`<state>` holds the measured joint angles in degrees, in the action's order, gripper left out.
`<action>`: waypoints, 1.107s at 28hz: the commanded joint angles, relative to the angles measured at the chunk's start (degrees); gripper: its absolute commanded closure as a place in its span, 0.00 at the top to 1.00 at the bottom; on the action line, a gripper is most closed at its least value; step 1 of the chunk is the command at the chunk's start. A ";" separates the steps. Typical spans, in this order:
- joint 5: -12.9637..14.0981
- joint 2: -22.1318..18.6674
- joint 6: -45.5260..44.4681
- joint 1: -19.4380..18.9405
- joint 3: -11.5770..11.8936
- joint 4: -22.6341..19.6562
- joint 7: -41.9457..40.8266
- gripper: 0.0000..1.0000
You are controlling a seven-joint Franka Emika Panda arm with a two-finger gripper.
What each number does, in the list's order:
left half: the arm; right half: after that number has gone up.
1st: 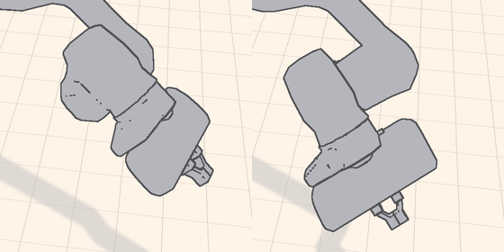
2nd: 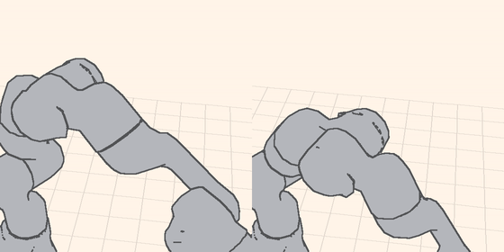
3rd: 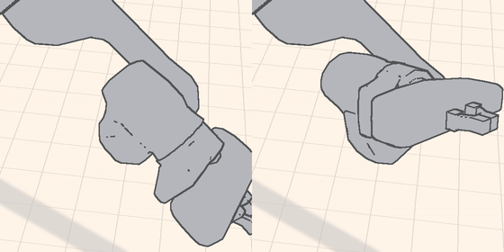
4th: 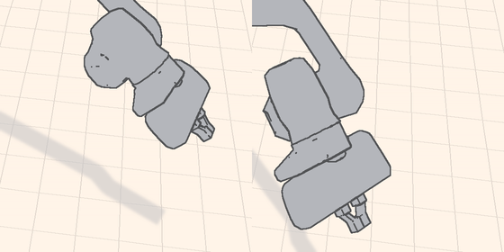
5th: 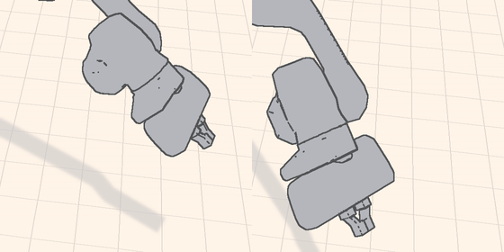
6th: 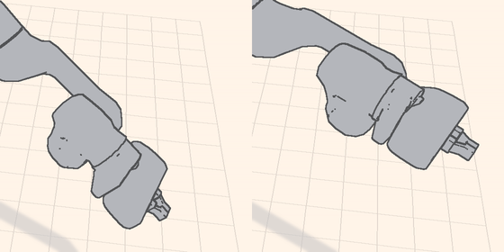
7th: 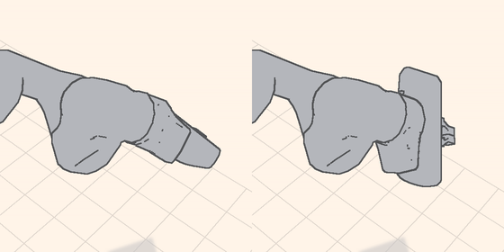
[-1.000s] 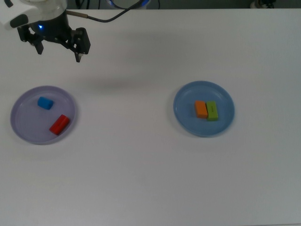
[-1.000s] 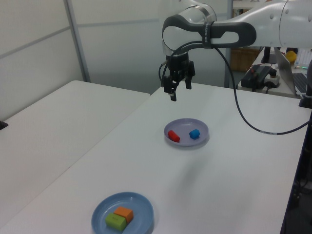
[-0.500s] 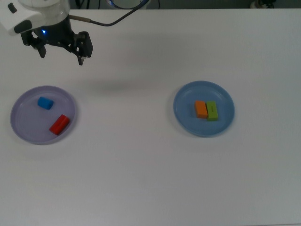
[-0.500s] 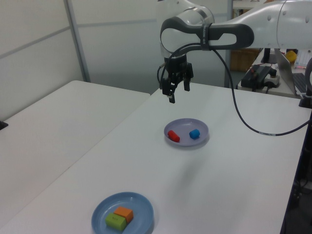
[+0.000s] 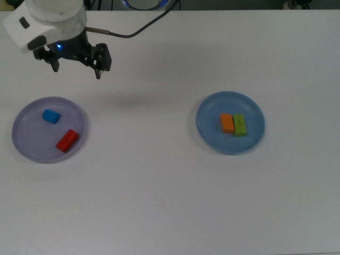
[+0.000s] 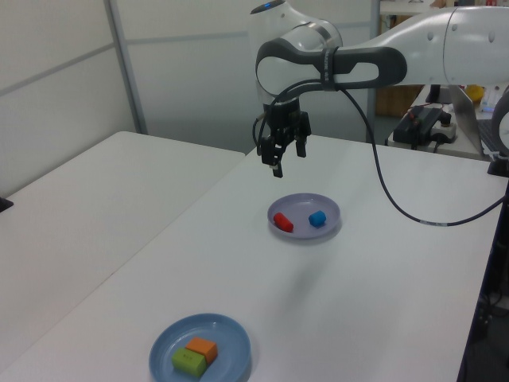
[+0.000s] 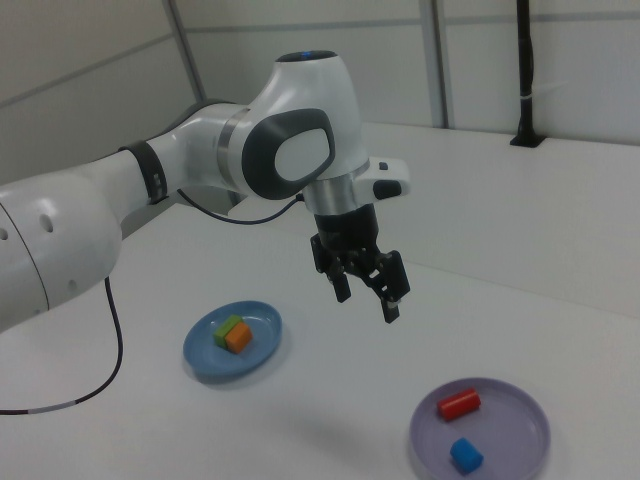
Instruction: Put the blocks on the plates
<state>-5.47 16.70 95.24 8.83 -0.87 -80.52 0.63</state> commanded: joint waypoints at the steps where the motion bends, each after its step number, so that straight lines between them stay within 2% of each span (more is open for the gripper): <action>1: 0.03 0.26 -1.11 -0.74 0.17 0.71 -0.89 1.00; 15: 0.46 0.26 -1.11 -0.65 0.17 0.63 -0.89 1.00; 31: 0.29 2.81 -0.93 -0.13 0.34 0.71 -3.27 1.00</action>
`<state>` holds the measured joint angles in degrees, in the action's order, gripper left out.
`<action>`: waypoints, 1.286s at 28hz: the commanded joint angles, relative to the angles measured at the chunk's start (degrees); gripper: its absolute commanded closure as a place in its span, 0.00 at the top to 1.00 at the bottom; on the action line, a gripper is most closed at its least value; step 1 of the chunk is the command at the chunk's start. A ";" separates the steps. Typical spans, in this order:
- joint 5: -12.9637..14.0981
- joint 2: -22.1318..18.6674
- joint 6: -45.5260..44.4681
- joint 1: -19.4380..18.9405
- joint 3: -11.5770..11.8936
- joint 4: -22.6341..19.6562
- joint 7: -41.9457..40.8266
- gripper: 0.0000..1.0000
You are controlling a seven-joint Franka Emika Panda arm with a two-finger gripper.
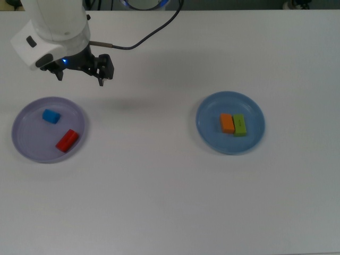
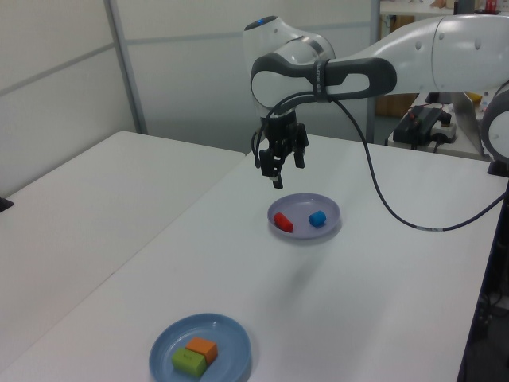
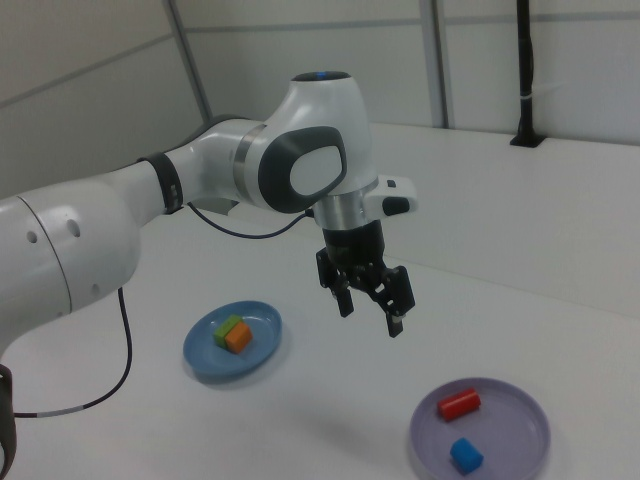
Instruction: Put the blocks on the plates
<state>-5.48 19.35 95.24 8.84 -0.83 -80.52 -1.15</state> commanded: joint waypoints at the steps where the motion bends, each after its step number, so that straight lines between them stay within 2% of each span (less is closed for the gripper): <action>1: 0.39 0.16 -0.93 -0.14 0.30 0.72 -1.49 1.00; 8: 0.83 0.16 -1.02 -0.93 0.04 0.63 -0.87 1.00; 13: 0.65 0.07 -1.02 -3.12 -0.14 0.19 -1.57 1.00; 23: 2.14 -0.02 -1.02 -3.21 -0.14 0.37 -1.40 1.00; 36: 1.88 -0.19 -1.11 -3.21 -0.14 0.63 -1.49 1.00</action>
